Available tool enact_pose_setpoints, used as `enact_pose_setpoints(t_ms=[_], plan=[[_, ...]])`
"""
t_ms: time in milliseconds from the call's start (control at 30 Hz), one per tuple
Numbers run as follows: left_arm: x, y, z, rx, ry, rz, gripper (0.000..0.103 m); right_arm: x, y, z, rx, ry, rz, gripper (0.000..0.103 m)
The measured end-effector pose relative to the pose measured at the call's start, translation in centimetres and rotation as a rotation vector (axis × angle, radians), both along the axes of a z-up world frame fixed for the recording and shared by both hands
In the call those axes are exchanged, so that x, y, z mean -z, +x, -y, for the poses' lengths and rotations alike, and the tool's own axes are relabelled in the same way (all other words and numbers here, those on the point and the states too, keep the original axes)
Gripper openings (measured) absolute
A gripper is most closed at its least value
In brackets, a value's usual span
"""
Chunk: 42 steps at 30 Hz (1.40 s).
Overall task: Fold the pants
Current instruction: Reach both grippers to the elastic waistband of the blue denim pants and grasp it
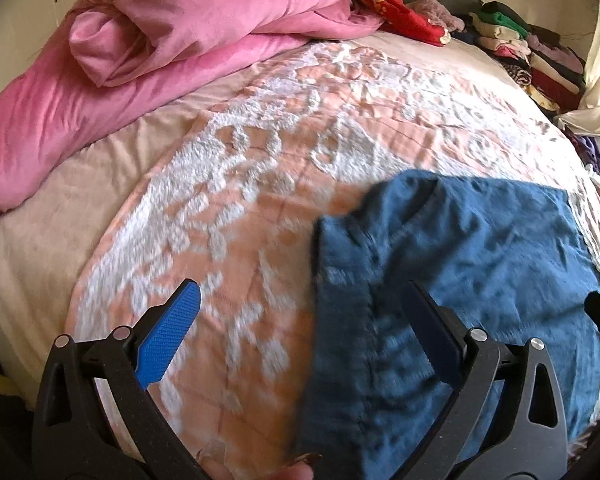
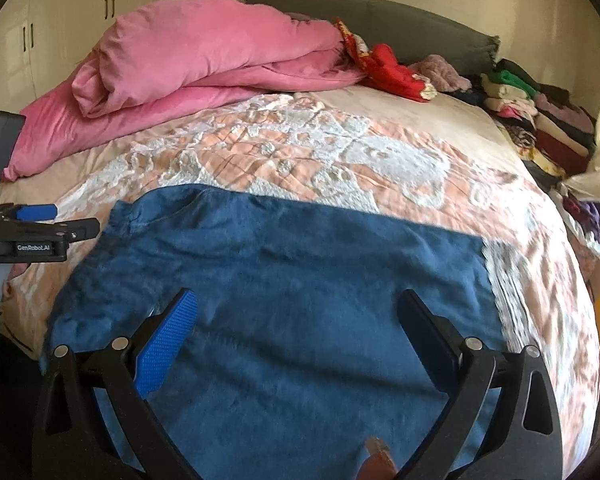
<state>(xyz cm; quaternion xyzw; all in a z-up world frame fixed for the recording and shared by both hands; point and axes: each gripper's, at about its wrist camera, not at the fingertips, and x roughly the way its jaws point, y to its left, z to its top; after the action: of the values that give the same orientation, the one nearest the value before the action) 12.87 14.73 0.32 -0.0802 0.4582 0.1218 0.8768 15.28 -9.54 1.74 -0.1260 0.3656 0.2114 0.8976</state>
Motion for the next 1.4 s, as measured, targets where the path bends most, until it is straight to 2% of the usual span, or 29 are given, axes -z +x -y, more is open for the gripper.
enact_pose_setpoints(t_ms=[133,267,500,600,633,700,733,767,833,900,933,967,1000,1067,1167,1267,1400], plan=[[1.0,2.5,-1.3,0.006,-0.031,-0.028,0.094,1.0,3.3,-1.2,-0.033,-0.041,-0.035,0.099],[2.4,4.9,-1.6,0.026,-0.022,-0.067,0.094,2.4,6.8,-2.3,-0.071,-0.101,-0.054,0.099],[3.6,7.2,-1.2,0.081,-0.056,-0.081,0.094,4.2,11.5,-3.8,-0.129,-0.172,-0.067,0.099],[4.0,7.9,-0.7,0.092,-0.011,-0.087,0.092,4.9,12.7,-5.1,-0.179,-0.214,-0.06,0.099],[4.0,8.0,-0.4,0.101,0.01,-0.081,0.088,5.1,13.0,-5.5,-0.203,-0.222,-0.063,0.099],[3.8,8.1,0.3,0.138,0.017,-0.07,0.057,5.7,13.6,-6.3,-0.241,-0.248,-0.081,0.099],[3.7,7.9,0.7,0.164,-0.003,-0.065,0.049,5.9,13.9,-6.6,-0.254,-0.264,-0.087,0.099],[3.6,7.9,0.8,0.178,-0.009,-0.061,0.036,6.2,14.1,-7.0,-0.273,-0.285,-0.091,0.099],[3.0,7.4,1.6,0.197,0.041,-0.039,0.032,6.5,14.4,-7.6,-0.301,-0.309,-0.092,0.099],[2.4,6.8,1.9,0.207,0.049,-0.015,0.028,6.5,14.4,-8.1,-0.329,-0.319,-0.082,0.098],[2.1,6.6,2.0,0.209,0.044,-0.004,0.028,6.5,14.4,-8.3,-0.34,-0.328,-0.082,0.096],[1.6,6.1,2.0,0.214,0.042,0.012,0.027,6.6,14.4,-8.5,-0.356,-0.336,-0.084,0.085],[1.3,6.0,2.1,0.216,0.043,0.02,0.027,6.6,14.2,-8.7,-0.378,-0.33,-0.093,0.07],[0.6,5.4,2.1,0.224,0.025,0.041,0.027,6.7,13.7,-9.2,-0.421,-0.319,-0.109,0.054],[-0.3,4.5,2.3,0.238,0.009,0.069,0.027,6.6,12.6,-9.5,-0.471,-0.28,-0.127,0.023],[-0.8,3.8,2.6,0.24,0.02,0.086,0.027,5.8,11.5,-8.8,-0.464,-0.237,-0.107,0.012],[-1.3,2.8,2.5,0.237,0.018,0.114,0.027,3.7,9.2,-6.5,-0.44,-0.142,-0.072,0.008]])
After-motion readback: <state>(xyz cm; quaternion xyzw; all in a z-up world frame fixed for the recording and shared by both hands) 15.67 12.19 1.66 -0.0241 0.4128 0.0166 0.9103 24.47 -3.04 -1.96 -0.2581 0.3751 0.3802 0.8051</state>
